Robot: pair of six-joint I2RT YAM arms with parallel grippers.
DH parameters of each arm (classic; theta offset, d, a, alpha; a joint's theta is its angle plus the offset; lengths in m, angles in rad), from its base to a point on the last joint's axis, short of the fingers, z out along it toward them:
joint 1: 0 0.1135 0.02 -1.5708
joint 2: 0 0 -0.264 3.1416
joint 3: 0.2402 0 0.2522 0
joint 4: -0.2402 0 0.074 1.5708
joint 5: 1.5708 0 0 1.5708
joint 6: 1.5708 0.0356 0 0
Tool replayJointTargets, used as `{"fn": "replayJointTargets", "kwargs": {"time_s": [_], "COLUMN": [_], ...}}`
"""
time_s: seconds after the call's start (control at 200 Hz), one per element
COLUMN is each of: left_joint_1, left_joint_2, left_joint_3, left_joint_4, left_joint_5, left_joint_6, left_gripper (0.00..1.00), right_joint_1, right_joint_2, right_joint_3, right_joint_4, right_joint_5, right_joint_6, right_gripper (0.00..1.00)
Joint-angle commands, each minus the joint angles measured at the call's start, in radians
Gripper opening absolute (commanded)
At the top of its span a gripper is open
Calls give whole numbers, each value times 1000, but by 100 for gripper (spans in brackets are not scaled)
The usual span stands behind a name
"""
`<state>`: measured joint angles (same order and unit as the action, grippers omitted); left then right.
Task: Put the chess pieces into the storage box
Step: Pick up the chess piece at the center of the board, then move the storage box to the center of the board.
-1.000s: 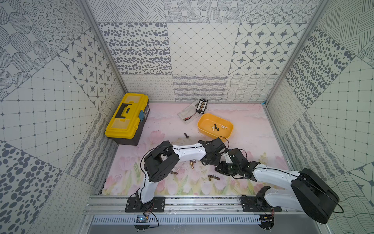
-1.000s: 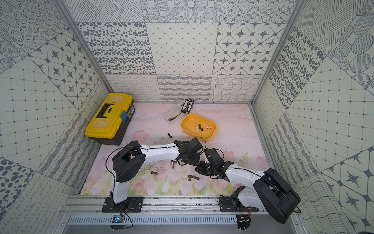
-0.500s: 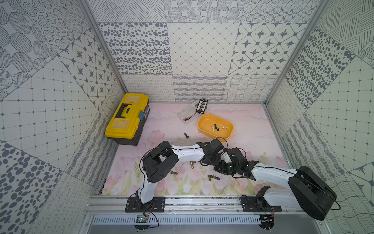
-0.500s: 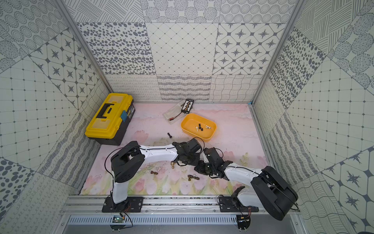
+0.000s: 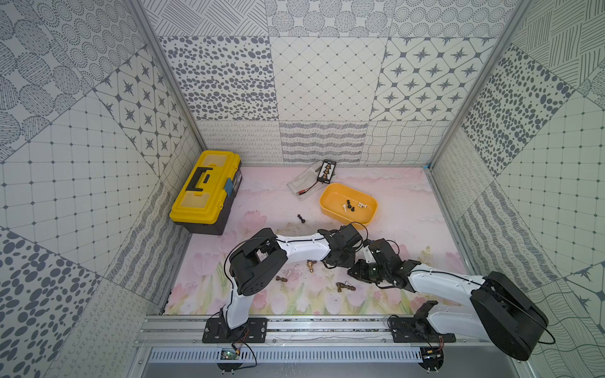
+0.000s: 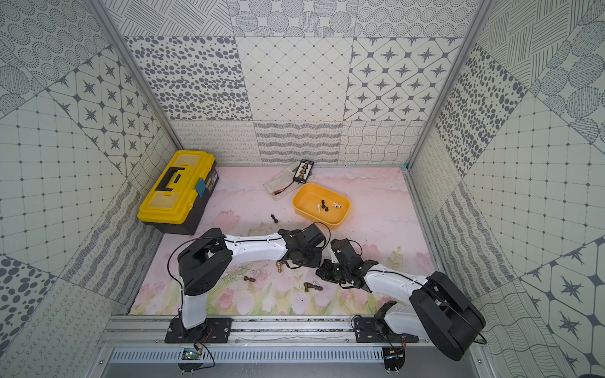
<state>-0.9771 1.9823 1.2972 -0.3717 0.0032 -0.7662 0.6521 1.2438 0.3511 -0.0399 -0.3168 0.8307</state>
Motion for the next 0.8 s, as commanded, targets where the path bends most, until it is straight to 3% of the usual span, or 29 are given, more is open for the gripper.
{"fn": "replayJointTargets", "kwargs": {"time_s": [0.0,0.215,0.51,0.795], "left_joint_1": [18,37,123,204], "left_joint_2": [-13,-11,32,256], "left_joint_3": [21,85,261,609], "left_joint_4": [-156,-159,-177,-153], "left_joint_5": [-89,-95,-92,-101], "left_joint_6": [3,32,104,295], "left_gripper": [6,6,6,8], "right_joint_1": [-4,-3,-7,-66], "right_joint_2": [15,11,-33,-180], "right_joint_3": [-32,-21,70,99], "right_joint_4": [-138,-141,-232,-289], "right_joint_5": [94,94,127,193], "right_joint_6": [-10,-7,-38,-37], "right_gripper": [22,39,41,41]}}
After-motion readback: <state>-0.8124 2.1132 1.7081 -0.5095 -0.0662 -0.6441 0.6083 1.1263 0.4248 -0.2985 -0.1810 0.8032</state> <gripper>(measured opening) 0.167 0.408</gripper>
